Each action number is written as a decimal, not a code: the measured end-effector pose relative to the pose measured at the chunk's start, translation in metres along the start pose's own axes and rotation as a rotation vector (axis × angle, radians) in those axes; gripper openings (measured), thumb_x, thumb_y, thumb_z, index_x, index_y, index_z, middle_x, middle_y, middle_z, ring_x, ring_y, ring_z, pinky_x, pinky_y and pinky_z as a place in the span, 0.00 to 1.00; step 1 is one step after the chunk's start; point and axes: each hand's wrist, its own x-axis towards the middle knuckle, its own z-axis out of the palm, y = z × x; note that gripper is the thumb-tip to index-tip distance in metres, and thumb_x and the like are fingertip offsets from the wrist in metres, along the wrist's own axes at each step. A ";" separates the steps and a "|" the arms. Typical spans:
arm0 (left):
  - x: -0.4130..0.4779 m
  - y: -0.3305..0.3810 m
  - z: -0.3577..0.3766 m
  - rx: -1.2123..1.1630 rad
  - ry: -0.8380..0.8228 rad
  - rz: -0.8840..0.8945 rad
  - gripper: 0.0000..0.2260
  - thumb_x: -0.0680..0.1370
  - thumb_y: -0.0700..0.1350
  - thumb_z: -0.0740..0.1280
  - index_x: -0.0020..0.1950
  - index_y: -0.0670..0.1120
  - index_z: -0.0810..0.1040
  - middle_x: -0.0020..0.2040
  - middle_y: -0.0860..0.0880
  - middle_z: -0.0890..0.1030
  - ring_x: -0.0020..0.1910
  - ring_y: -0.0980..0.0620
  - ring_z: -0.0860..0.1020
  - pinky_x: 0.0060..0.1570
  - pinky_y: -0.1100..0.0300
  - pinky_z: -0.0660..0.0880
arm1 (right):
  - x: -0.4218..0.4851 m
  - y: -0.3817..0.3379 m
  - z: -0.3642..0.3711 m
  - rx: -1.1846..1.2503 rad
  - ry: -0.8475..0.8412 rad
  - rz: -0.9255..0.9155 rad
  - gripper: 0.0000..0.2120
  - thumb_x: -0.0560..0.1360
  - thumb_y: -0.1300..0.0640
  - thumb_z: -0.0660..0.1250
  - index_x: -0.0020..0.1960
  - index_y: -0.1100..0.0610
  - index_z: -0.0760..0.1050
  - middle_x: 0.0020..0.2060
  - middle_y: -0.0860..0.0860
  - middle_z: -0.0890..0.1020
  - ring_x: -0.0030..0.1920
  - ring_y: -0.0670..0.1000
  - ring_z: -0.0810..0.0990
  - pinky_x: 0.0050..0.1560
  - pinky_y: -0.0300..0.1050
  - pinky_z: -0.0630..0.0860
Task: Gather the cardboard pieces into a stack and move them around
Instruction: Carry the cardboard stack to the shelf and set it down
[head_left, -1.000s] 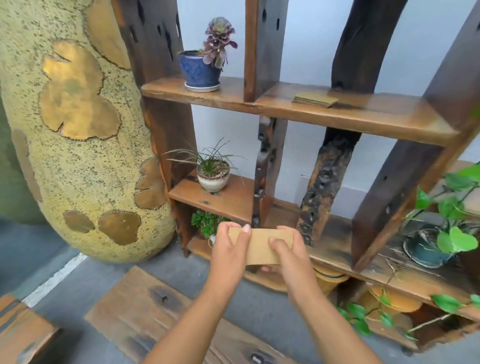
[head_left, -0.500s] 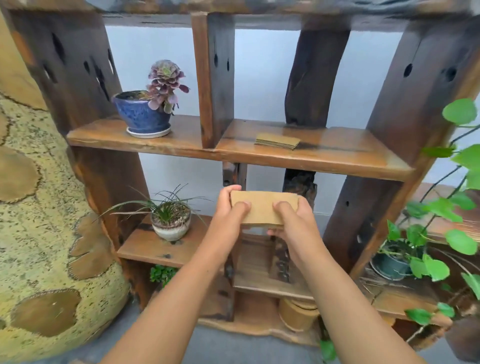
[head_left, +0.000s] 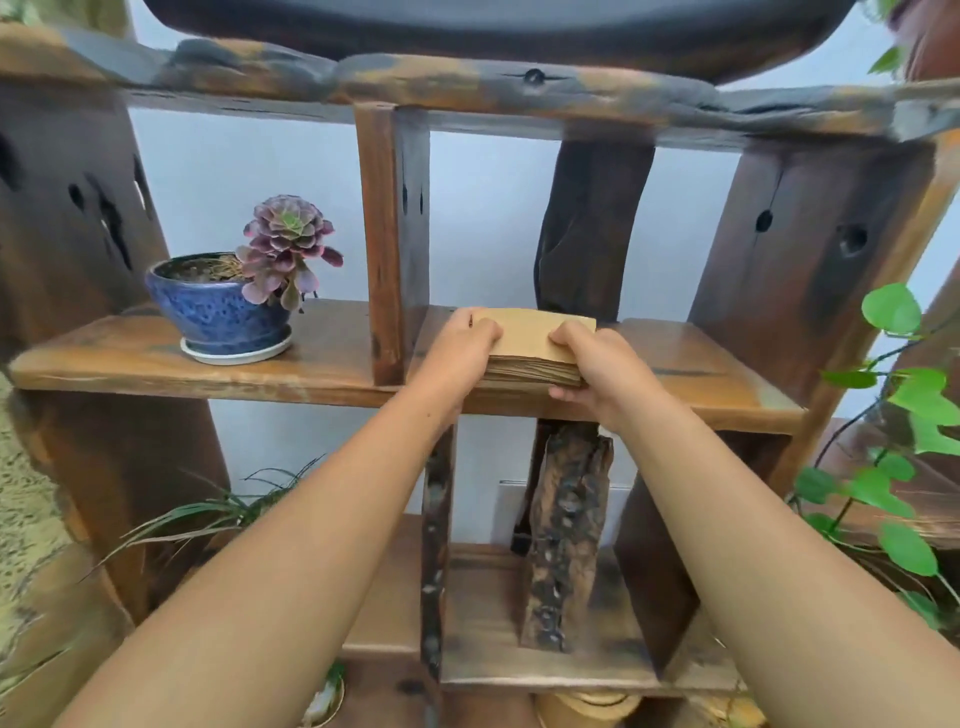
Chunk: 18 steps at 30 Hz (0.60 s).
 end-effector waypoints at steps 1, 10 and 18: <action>0.014 0.003 0.003 -0.058 -0.006 -0.029 0.18 0.80 0.48 0.61 0.68 0.44 0.73 0.55 0.45 0.80 0.51 0.47 0.79 0.46 0.52 0.75 | 0.013 -0.005 -0.004 -0.069 0.030 0.008 0.18 0.72 0.50 0.67 0.59 0.57 0.72 0.53 0.55 0.81 0.50 0.53 0.81 0.45 0.49 0.83; 0.091 0.017 0.022 -0.135 0.046 -0.131 0.18 0.77 0.48 0.71 0.63 0.40 0.74 0.51 0.44 0.84 0.44 0.50 0.83 0.33 0.59 0.73 | 0.085 -0.026 -0.018 -0.150 0.061 0.048 0.25 0.70 0.48 0.73 0.63 0.56 0.73 0.50 0.56 0.85 0.49 0.54 0.85 0.52 0.51 0.82; 0.112 0.015 0.026 -0.016 -0.041 -0.205 0.19 0.77 0.50 0.71 0.64 0.42 0.75 0.54 0.43 0.85 0.50 0.47 0.84 0.36 0.58 0.76 | 0.107 -0.023 -0.027 -0.280 0.037 0.134 0.21 0.72 0.46 0.73 0.59 0.57 0.76 0.45 0.55 0.85 0.43 0.53 0.84 0.39 0.46 0.79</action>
